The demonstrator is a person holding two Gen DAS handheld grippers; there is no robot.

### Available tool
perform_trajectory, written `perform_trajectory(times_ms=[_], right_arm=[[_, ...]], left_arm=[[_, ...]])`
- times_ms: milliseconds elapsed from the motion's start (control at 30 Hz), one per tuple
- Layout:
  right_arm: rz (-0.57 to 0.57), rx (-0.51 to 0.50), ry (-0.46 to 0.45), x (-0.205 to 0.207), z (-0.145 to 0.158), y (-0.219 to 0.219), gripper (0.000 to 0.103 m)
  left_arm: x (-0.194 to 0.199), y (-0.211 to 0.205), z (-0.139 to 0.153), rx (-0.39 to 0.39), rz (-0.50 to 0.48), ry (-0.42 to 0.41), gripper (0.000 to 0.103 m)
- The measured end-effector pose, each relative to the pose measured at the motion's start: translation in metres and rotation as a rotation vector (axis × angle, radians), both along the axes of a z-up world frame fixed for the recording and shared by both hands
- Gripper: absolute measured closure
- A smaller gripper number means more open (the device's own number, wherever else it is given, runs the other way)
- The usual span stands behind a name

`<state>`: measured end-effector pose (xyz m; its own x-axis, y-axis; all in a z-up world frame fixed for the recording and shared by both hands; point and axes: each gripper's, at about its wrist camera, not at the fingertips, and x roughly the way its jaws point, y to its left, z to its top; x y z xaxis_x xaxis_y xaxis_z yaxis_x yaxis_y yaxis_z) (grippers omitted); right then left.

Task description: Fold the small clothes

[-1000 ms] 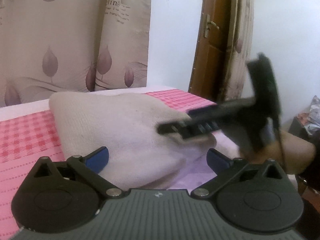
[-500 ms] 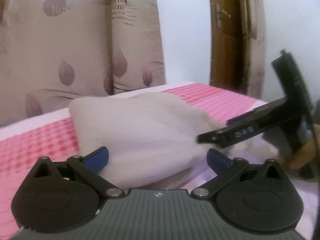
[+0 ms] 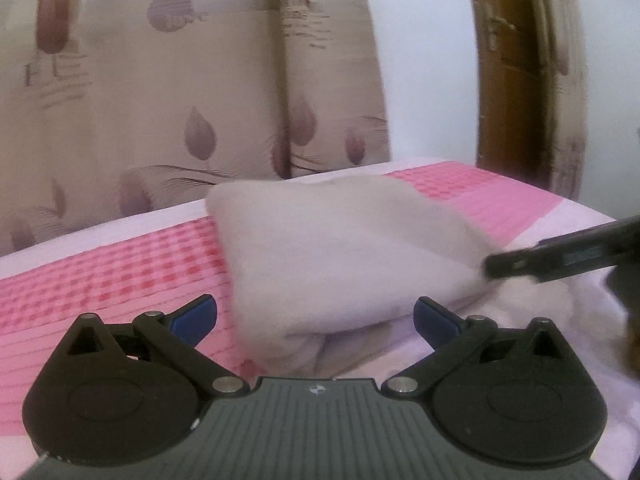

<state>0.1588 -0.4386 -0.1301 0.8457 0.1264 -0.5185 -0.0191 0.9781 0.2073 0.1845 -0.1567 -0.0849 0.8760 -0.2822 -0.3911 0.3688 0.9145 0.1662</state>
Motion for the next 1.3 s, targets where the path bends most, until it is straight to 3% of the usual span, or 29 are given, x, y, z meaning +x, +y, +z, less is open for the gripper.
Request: perform_trajectory(times_ms=[100, 167, 333, 433, 500, 633, 667, 733, 767, 833, 900, 1000, 1300], right_arm=[[0.005, 0.005, -0.113, -0.018, 0.015, -0.005, 0.000], [0.033, 0.026, -0.125, -0.014, 0.026, -0.011, 0.000], [0.108, 0.142, 0.013, 0.037, 0.034, -0.026, 0.000], [0.150, 0.123, 0.073, 0.074, 0.028, -0.023, 0.000], [0.184, 0.119, 0.115, 0.093, 0.020, -0.019, 0.000], [0.273, 0.179, 0.185, 0.130, 0.002, -0.017, 0.000], [0.301, 0.183, 0.175, 0.134, 0.001, -0.016, 0.000], [0.353, 0.177, 0.170, 0.140, 0.000, -0.008, 0.000], [0.375, 0.171, 0.165, 0.143, -0.001, -0.003, 0.000], [0.402, 0.163, 0.153, 0.145, -0.002, 0.007, 0.010], [0.402, 0.215, 0.151, 0.145, 0.001, 0.011, 0.034], [0.391, 0.290, 0.141, 0.139, 0.003, 0.012, 0.045], [0.468, 0.430, 0.075, 0.083, 0.046, 0.052, 0.049]], left_arm=[[0.002, 0.008, 0.007, -0.015, 0.024, -0.003, 0.000], [0.006, 0.013, 0.014, -0.021, 0.036, -0.007, 0.000], [0.035, 0.025, 0.025, -0.036, 0.065, 0.021, 0.000], [0.064, 0.032, 0.026, -0.049, 0.065, 0.080, 0.000], [0.088, 0.040, 0.026, -0.100, 0.037, 0.148, 0.000], [0.134, 0.060, 0.018, -0.283, -0.065, 0.310, 0.001], [0.144, 0.062, 0.015, -0.320, -0.087, 0.342, 0.004], [0.161, 0.061, 0.006, -0.361, -0.151, 0.417, 0.027], [0.166, 0.058, 0.002, -0.374, -0.177, 0.435, 0.029], [0.166, 0.051, -0.001, -0.372, -0.188, 0.413, 0.037], [0.162, 0.054, -0.001, -0.411, -0.192, 0.396, 0.046], [0.151, 0.062, 0.002, -0.466, -0.180, 0.380, 0.050], [0.070, 0.106, 0.051, -0.469, -0.159, 0.304, 0.050]])
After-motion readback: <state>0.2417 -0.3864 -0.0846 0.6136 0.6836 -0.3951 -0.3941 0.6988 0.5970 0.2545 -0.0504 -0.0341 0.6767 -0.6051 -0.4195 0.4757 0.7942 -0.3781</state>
